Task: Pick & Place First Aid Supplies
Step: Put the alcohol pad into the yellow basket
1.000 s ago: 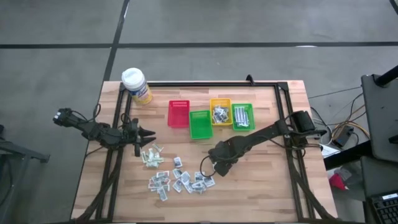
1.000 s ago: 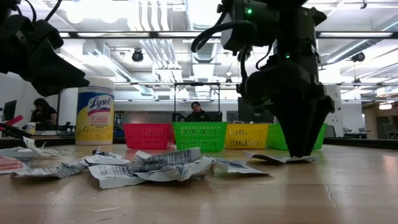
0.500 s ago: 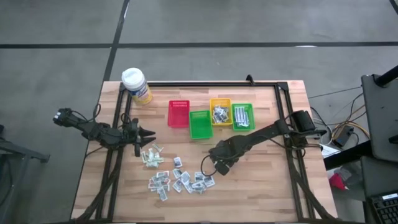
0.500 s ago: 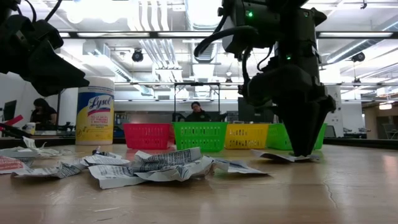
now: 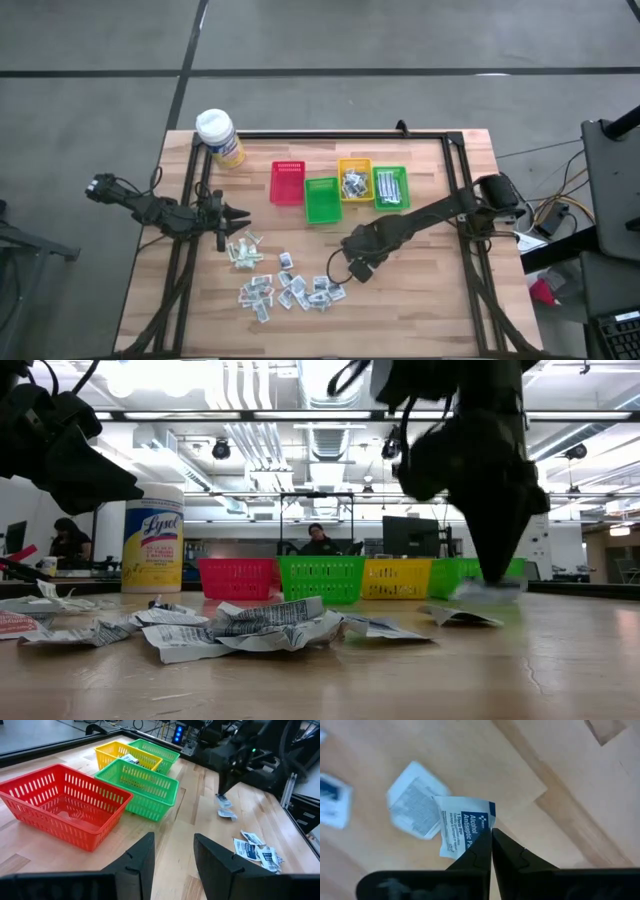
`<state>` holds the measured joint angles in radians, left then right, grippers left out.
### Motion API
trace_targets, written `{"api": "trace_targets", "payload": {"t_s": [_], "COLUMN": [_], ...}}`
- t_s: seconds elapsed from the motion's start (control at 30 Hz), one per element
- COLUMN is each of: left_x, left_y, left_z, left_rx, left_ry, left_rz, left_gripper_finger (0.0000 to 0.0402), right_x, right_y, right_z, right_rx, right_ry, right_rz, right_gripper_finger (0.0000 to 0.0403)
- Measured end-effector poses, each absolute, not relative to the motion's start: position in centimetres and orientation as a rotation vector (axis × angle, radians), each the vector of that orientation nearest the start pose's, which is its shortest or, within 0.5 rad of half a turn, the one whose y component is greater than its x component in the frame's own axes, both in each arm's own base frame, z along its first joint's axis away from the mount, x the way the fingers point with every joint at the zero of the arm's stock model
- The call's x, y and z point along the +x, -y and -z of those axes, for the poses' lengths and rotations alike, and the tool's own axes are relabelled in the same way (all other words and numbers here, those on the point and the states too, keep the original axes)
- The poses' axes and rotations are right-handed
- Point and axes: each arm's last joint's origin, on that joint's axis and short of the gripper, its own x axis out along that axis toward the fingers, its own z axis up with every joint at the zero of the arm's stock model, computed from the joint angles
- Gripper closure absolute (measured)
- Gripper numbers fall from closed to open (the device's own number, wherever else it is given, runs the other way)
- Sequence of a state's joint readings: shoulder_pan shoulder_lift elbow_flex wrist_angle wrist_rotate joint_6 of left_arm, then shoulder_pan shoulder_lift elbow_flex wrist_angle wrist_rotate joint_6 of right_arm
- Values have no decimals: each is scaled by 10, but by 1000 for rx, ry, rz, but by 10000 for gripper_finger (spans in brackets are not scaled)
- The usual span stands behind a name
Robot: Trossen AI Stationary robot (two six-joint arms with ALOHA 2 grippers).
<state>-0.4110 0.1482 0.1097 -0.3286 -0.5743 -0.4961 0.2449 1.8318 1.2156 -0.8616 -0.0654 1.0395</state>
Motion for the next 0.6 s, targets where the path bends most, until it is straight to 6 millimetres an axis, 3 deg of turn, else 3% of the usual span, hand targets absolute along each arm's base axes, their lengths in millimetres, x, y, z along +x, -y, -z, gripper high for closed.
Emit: {"api": "trace_targets", "payload": {"t_s": [0.3,0.6], "left_x": [91,91], "left_y": [22,22], "left_z": [-160,-160], "left_rx": [-319,-319], "left_ry": [-272,-271], "left_rz": [-236,-236], "left_gripper_finger": [271,271], "right_x": [311,307], "right_y": [-79,-58], "right_z": [-219,-281], "right_rx": [747,738], "right_ry": [-1302,-947], "right_rz": [379,160], "right_gripper_finger": [394,394]}}
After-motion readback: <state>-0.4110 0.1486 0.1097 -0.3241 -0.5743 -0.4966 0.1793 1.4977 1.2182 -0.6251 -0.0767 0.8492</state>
